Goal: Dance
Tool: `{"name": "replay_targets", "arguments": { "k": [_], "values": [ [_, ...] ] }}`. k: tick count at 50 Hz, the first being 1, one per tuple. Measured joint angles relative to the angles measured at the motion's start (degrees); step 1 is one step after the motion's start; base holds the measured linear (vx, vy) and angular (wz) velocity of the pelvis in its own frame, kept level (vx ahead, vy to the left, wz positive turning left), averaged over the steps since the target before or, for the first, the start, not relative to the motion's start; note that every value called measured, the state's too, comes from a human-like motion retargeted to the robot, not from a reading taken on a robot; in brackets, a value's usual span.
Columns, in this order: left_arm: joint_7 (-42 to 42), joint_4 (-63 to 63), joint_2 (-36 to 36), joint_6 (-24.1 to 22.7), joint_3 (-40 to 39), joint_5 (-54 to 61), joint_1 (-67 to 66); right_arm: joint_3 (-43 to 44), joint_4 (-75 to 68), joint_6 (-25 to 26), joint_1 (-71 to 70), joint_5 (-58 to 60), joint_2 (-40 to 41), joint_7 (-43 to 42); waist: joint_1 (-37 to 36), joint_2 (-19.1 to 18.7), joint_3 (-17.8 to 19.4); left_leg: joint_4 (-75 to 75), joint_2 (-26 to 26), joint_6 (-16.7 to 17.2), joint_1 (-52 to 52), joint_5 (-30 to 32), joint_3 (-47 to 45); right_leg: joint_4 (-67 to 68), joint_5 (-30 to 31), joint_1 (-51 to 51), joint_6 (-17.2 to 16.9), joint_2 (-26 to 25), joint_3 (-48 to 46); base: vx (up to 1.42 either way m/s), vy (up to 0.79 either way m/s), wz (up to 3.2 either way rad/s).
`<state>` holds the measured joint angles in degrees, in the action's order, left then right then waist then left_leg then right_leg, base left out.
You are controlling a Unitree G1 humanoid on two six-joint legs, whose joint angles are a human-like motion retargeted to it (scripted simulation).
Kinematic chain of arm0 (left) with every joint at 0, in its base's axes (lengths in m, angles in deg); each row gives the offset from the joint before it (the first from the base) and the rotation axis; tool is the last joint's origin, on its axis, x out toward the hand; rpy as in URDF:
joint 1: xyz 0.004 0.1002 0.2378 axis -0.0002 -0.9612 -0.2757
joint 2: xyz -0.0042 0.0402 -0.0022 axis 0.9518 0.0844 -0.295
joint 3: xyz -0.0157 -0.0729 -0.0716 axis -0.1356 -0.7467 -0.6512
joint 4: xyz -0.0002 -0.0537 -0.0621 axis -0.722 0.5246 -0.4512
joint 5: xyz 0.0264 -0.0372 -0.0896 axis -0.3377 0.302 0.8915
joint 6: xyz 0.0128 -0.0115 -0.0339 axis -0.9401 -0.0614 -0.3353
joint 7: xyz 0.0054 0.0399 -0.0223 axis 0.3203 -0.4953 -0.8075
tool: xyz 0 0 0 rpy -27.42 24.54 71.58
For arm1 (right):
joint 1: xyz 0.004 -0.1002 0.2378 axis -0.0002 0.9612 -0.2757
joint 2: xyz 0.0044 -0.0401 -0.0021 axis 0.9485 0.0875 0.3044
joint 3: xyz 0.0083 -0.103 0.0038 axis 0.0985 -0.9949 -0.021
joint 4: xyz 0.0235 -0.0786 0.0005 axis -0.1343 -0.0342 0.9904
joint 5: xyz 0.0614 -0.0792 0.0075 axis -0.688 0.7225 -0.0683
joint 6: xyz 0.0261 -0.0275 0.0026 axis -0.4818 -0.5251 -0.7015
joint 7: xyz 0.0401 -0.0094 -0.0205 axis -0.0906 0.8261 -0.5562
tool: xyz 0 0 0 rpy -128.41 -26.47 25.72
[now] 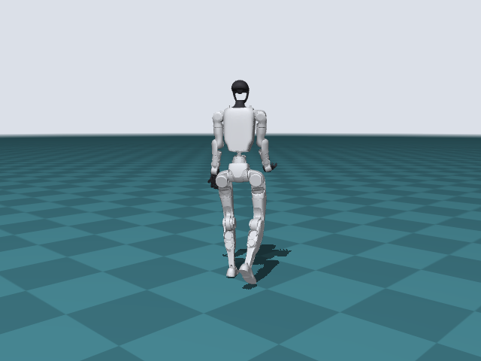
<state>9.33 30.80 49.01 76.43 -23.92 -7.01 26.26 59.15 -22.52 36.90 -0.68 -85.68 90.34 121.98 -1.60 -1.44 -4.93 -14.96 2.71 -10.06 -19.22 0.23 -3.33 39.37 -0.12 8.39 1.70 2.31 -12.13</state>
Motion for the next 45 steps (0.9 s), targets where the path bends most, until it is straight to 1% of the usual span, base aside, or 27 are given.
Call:
{"name": "replay_targets", "arguments": {
  "k": [3, 6, 7, 9, 11, 13, 15, 17, 19, 22, 25, 30, 33, 36, 41, 43, 45],
  "values": [
    [-1.81, -2.38, -2.55, 1.34, -1.01, -2.87, -6.8, 4.12, -0.1, -0.86, 2.72, -6.45, 1.73, -1.67, 0.72, 0.7, -0.27, 1.05, 1.21, -0.45, 0.37, 0.21, -0.92, -9.02, -0.45, -4.39, -2.02, -1.31, 2.21, -0.1, 0.13, -0.22],
    [0.07, -4.67, -5.42, 2.36, -0.73, -7.25, -12.39, 8.9, -0.62, -1.11, 5.63, -11.7, 2.95, -2.73, 1.12, 2.28, 0.03, 2.09, 3.41, -0.67, 0.9, 0.62, -1.87, -19.44, 2.7, -7.38, -2.75, -0.86, 4.53, -0.15, 0.14, -0.05],
    [0.63, -5.23, -6.26, 2.58, -0.73, -8.67, -13.87, 10.64, -0.94, -1.02, 6.7, -13.28, 3.31, -2.97, 1.07, 2.66, 0.19, 2.34, 3.96, -0.66, 1.08, 0.72, -1.99, -22.05, 2.84, -8.33, -3.17, -0.49, 4.72, -0.14, 0.13, -0.07],
    [1.01, -5.83, -7.64, 2.69, -0.99, -10.6, -16.09, 14.07, -2.19, -0.4, 9.26, -16.04, 3.85, -3.42, 0.79, 2.86, 0.44, 2.8, 4.43, -0.27, 1.5, 0.97, -1.24, -25.03, 0.64, -10.64, -3.74, -0.11, 2.85, -0.14, 0.13, 0.1],
    [0.24, -6.05, -8.86, 2.31, -1.4, -10.75, -17.1, 17.11, -3.9, 1.22, 12.1, -18.22, 3.94, -4.04, 0.95, 3.33, 0.89, 3.05, 5.23, 0.54, 1.68, 1.3, 0.12, -28.26, 0.44, -12.33, -3.39, -0.02, 1.39, -0.16, 0.12, 0.37],
    [-1.1, -6.37, -10.17, 1.28, -2.44, -9.25, -17.03, 19.35, -5.26, 2.86, 14.93, -19.48, 4.25, -5.45, 0.72, 3.74, 1.25, 3.25, 5.36, 1.74, 1.49, 1.48, 0.86, -30.44, 0.6, -13.25, -3.88, 0.38, 1.03, -0.23, 0.13, 0.24],
    [-2.52, -6.48, -11.06, 0.08, -3.5, -6.33, -16.41, 20.47, -6.01, 3.95, 17.82, -19.81, 4.9, -7.63, 0.34, 3.91, 1.49, 3.68, 5.26, 2.2, 1.3, 1.92, 0.47, -31.77, 0.85, -13.5, -4.58, 0.58, 1.09, -0.19, 0.1, 0.14],
    [-3.31, -6.22, -11.05, 0.0, -3.79, -3.83, -16.06, 21.52, -5.6, 5.42, 19.87, -17.79, 5.67, -10.6, 0.76, 3.7, 1.36, 4.35, 5.03, 2.41, 1.41, 2.91, 0.01, -32.88, 0.91, -13.83, -4.87, 0.18, 0.39, -0.15, 0.09, 0.31],
    [-2.74, -5.82, -10.39, 1.02, -3.06, -3.35, -15.72, 21.72, -5.34, 7.01, 21.81, -15.0, 6.08, -12.95, 1.32, 3.47, 1.45, 4.96, 4.82, 2.55, 1.71, 4.06, -0.17, -33.72, 1.02, -14.28, -5.02, -0.3, -0.62, -0.14, 0.09, 0.42],
    [-0.85, -5.64, -9.01, 2.58, -0.73, -6.3, -14.8, 17.81, -7.01, 9.33, 26.28, -12.37, 4.44, -13.9, 1.28, 3.69, 2.14, 5.37, 4.76, 2.77, 1.65, 6.05, -0.36, -34.43, 1.55, -14.59, -5.23, -0.49, -1.28, -0.19, 0.12, 0.27],
    [0.08, -5.22, -7.66, 3.07, 2.4, -11.19, -13.89, 13.96, -7.65, 10.48, 29.09, -5.76, 2.17, -15.27, 0.72, 3.62, 2.68, 5.03, 4.39, 3.41, 1.24, 7.27, -0.31, -34.35, 1.85, -14.17, -5.37, -0.55, -1.14, -0.21, 0.13, 0.0],
    [1.91, -3.96, -5.1, 4.27, 8.28, -18.38, -13.1, 3.79, -8.93, 11.83, 30.58, 9.76, -3.84, -14.9, 1.12, 3.6, 2.66, 4.53, 3.28, 4.45, 0.85, 7.57, -0.89, -34.45, 1.03, -13.51, -4.87, -1.24, -0.27, -0.15, 0.14, -0.26],
    [0.89, -3.38, -4.23, 2.96, 11.49, -22.45, -12.71, -3.4, -10.14, 13.45, 29.06, 19.35, -8.35, -15.12, 1.7, 3.73, 2.37, 4.51, 2.42, 5.12, 0.86, 7.85, -1.74, -34.27, 0.67, -12.86, -4.4, -1.68, 0.79, -0.13, 0.15, -0.39],
    [-3.67, -2.63, -3.76, -0.49, 15.22, -26.53, -11.98, -10.9, -11.46, 13.74, 25.79, 27.55, -12.5, -15.55, 2.46, 3.74, 2.0, 4.52, 1.48, 6.19, 0.86, 8.09, -2.58, -34.05, 0.3, -12.13, -4.23, -2.15, 1.85, -0.16, 0.17, -0.36],
    [-17.48, -1.17, -2.92, -6.57, 22.32, -36.81, -11.19, -24.56, -15.16, 15.77, 17.07, 38.97, -17.1, -19.63, 3.04, 3.81, 1.64, 4.95, -0.37, 7.93, 1.79, 8.15, -4.38, -33.42, -0.91, -11.4, -3.39, -3.21, 3.88, -0.11, 0.15, -0.43],
    [-21.48, -0.35, -2.01, -7.01, 25.61, -41.81, -11.06, -30.36, -17.07, 17.47, 12.57, 44.48, -17.56, -22.07, 3.28, 3.82, 1.61, 5.35, -1.17, 8.58, 2.43, 8.41, -5.39, -33.18, -1.08, -11.29, -3.24, -3.63, 4.92, -0.14, 0.17, -0.48],
    [-22.45, 0.39, -1.06, -5.95, 28.53, -46.88, -10.73, -35.99, -18.84, 20.02, 7.91, 51.97, -17.47, -24.88, 3.9, 3.72, 1.39, 5.79, -1.8, 9.04, 2.8, 8.84, -6.38, -32.98, -1.05, -11.02, -3.3, -3.93, 5.56, -0.16, 0.19, -0.29]
  ]
}}
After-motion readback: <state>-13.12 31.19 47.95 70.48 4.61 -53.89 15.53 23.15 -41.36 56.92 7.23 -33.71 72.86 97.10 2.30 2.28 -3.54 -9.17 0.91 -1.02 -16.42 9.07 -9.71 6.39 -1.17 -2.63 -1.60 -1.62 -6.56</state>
